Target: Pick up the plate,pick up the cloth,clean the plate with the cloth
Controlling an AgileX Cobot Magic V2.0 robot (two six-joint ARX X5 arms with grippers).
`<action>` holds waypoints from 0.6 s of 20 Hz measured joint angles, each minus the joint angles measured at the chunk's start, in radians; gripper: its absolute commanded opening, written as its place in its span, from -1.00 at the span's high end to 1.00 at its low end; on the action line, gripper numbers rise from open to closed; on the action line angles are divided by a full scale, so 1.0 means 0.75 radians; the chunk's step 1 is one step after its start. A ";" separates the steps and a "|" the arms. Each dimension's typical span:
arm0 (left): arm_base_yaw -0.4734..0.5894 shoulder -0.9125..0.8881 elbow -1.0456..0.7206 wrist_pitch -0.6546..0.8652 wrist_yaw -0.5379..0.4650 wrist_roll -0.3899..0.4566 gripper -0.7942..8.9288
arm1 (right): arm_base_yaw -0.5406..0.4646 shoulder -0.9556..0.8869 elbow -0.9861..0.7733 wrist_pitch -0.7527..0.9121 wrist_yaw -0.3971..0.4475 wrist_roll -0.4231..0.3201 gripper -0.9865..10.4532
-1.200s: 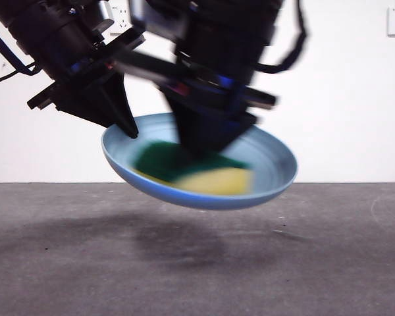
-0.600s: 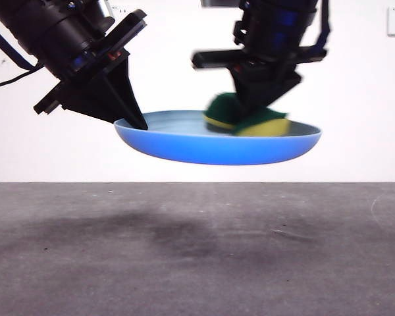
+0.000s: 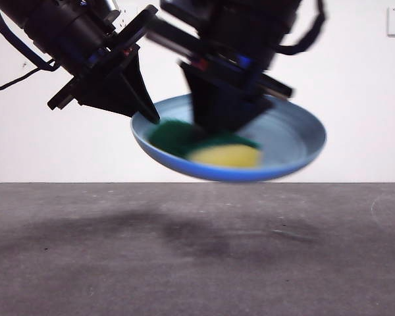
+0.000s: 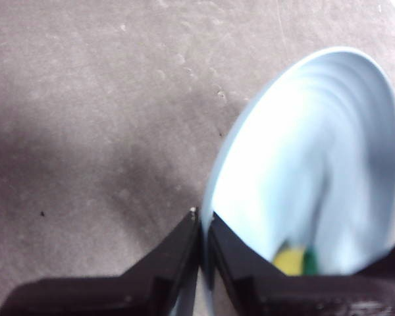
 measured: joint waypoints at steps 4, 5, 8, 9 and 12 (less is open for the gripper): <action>0.012 0.001 0.000 -0.077 0.026 -0.003 0.85 | -0.036 0.000 -0.004 -0.085 0.600 -0.025 0.85; 0.012 0.000 0.000 -0.104 0.066 -0.011 0.85 | -0.058 -0.001 -0.004 -0.024 0.711 -0.038 0.85; 0.012 0.000 0.000 -0.110 0.135 -0.039 0.85 | -0.094 -0.003 -0.004 0.146 0.690 -0.069 0.85; 0.016 0.000 0.000 -0.111 0.148 -0.045 0.85 | -0.102 -0.005 -0.004 0.201 0.644 -0.075 0.85; 0.019 0.000 0.000 -0.124 0.151 -0.054 0.85 | -0.130 -0.011 -0.004 0.402 0.243 -0.071 0.85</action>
